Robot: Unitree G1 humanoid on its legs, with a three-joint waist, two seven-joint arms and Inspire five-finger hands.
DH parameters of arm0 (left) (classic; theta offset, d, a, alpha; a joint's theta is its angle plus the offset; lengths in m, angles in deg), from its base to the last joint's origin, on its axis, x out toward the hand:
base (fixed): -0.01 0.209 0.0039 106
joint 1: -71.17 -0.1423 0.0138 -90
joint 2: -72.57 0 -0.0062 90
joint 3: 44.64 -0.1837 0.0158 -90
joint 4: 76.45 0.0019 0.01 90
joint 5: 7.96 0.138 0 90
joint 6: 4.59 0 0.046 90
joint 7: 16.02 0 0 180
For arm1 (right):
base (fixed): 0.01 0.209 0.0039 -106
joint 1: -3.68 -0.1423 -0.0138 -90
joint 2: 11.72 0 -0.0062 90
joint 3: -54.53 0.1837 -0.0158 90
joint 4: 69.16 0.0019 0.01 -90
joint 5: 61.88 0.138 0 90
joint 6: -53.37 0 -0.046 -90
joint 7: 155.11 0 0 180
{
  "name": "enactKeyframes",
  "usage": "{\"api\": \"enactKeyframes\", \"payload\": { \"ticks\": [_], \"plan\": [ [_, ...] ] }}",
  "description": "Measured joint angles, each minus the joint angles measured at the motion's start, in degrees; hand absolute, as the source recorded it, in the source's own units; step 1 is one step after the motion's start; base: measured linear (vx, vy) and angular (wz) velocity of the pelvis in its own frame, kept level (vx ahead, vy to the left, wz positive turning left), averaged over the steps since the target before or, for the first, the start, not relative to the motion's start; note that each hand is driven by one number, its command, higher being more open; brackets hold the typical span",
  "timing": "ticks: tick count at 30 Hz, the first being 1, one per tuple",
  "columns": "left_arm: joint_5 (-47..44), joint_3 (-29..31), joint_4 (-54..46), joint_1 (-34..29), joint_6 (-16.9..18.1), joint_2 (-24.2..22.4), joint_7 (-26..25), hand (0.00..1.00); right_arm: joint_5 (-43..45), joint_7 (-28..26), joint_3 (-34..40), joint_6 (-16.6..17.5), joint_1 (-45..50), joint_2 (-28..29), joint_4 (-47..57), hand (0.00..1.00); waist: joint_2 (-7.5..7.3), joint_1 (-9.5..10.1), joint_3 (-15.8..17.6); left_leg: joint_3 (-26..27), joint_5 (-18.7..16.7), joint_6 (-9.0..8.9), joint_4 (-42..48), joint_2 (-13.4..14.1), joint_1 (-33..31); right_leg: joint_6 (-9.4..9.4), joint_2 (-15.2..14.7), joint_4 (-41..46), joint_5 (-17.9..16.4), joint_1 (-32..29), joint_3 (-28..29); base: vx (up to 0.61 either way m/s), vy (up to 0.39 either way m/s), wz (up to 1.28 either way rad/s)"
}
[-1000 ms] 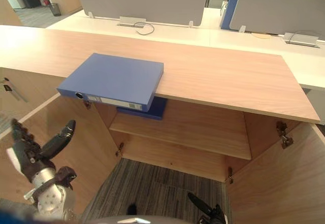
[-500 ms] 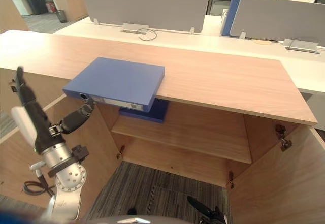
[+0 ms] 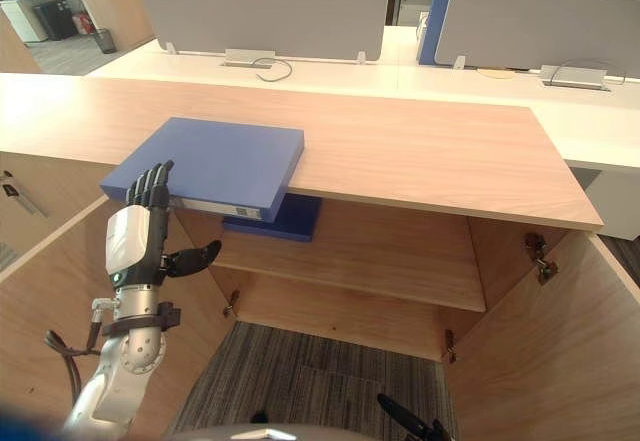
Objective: Walk over to the cabinet, pick up the folder, carry it to the office cabinet, place the folder inside the office cabinet, then close the office cabinet door
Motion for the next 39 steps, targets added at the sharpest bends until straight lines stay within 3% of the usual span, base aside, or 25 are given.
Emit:
{"api": "enactKeyframes", "payload": {
  "ticks": [13,26,27,39],
  "plan": [
    [2.6,0.0,0.8,4.2,0.3,6.6,0.1,1.00,-3.8,-1.4,0.0,-0.1,-1.1,0.0,0.0,1.00,0.05,-0.36,0.1,0.8,-0.2,-0.34,0.0,0.1,0.7,-0.17,0.3,-0.2,-0.1,0.3,1.0,0.02,-0.005,-0.04],
    [2.8,-0.2,2.9,8.4,0.3,7.0,0.1,1.00,-3.9,-1.4,0.1,-0.4,-0.6,-0.2,-0.6,1.00,0.04,-0.47,0.2,1.2,-0.4,-0.59,0.0,0.3,0.9,-0.20,0.3,-0.3,-0.1,0.3,1.4,0.00,0.002,-0.01],
    [2.8,-0.3,3.4,8.7,0.4,7.0,0.1,0.00,-3.9,-1.4,0.1,-0.4,-0.6,-0.2,-0.6,1.00,0.04,-0.50,0.2,1.2,-0.4,-0.60,0.0,0.3,1.0,-0.20,0.3,-0.3,-0.1,0.3,1.5,0.00,0.000,0.00],
    [2.2,-0.9,7.9,12.3,0.4,7.1,-0.6,0.00,-4.3,-0.9,1.3,-1.0,-0.5,-0.4,-0.7,1.00,0.39,-0.91,0.4,3.0,-0.8,-0.91,0.0,0.5,2.2,-0.21,0.3,0.0,-0.1,0.3,3.3,0.00,0.010,-0.07]
  ]
}}
